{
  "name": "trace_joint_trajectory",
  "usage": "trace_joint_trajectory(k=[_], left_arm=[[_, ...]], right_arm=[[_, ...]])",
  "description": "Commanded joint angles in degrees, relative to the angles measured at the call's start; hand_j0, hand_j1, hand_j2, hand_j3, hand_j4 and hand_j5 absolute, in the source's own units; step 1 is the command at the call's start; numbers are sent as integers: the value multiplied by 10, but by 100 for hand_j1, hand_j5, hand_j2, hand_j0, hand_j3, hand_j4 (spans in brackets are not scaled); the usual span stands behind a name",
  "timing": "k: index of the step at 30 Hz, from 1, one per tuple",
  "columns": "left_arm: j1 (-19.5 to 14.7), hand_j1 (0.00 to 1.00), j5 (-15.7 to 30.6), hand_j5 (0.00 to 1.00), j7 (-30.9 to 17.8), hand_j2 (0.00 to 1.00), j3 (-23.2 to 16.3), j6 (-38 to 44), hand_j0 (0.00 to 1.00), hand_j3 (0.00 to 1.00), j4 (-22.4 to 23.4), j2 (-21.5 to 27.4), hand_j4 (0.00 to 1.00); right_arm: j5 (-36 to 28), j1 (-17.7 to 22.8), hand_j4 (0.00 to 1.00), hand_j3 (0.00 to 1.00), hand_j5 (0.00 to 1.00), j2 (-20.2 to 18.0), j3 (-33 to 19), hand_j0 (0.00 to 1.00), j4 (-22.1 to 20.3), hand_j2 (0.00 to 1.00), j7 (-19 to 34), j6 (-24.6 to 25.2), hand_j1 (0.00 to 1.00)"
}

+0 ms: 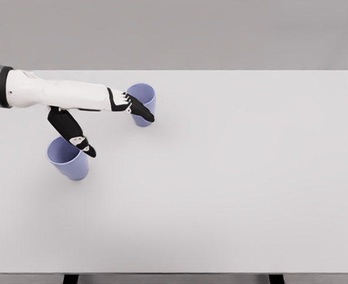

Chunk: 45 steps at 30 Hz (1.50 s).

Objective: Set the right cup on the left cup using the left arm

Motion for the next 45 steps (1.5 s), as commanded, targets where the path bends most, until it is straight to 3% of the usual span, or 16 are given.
trace_joint_trajectory(k=[1,3,5,8,9,13,16,20,21,26,33,34,36,45], left_arm=[[-4,100,12,100,0,100,-5,2,100,100,-6,-1,100],[-32,100,16,100,0,100,-5,2,100,100,11,-6,100],[-49,100,30,100,0,100,-2,2,100,100,93,-58,100],[-44,100,21,100,0,100,10,2,100,100,181,-95,100],[-34,100,0,100,0,100,13,2,100,100,224,-121,100],[-18,100,-34,100,0,100,15,2,100,100,317,-182,100],[22,100,-54,100,0,100,27,2,100,100,364,-229,100],[28,100,-66,100,0,100,39,2,100,100,391,-255,100],[35,100,-82,100,0,100,40,2,100,100,432,-274,100],[48,100,-119,100,0,100,64,2,100,100,465,-277,100],[53,100,-123,100,0,100,63,2,100,100,465,-281,100],[59,100,-131,100,0,100,64,2,100,100,466,-282,100],[69,100,-206,100,0,100,119,2,100,100,466,-288,100],[89,100,-211,100,0,100,126,2,100,100,496,-323,100]], right_arm=[[-1,0,100,100,100,0,1,100,2,100,0,1,100],[-1,5,100,100,100,0,-3,100,3,100,0,1,100],[-1,4,100,100,100,0,1,100,2,100,0,0,100],[-1,4,100,100,100,0,0,100,3,100,0,0,100],[-1,4,100,100,100,0,0,100,3,100,0,0,100],[-1,4,100,100,100,0,0,100,3,100,0,1,100],[-1,4,100,100,100,0,1,100,3,100,0,1,100],[-1,4,100,100,100,0,1,100,3,100,0,1,100],[-1,4,100,100,100,0,1,100,3,100,0,0,100],[-1,4,100,100,100,0,1,100,3,100,0,1,100],[-1,4,100,100,100,0,1,100,3,100,0,0,100],[-1,4,100,100,100,0,1,100,3,100,0,1,100],[-1,4,100,100,100,0,1,100,3,100,0,1,100],[-1,4,100,100,100,0,1,100,3,100,0,0,100]])
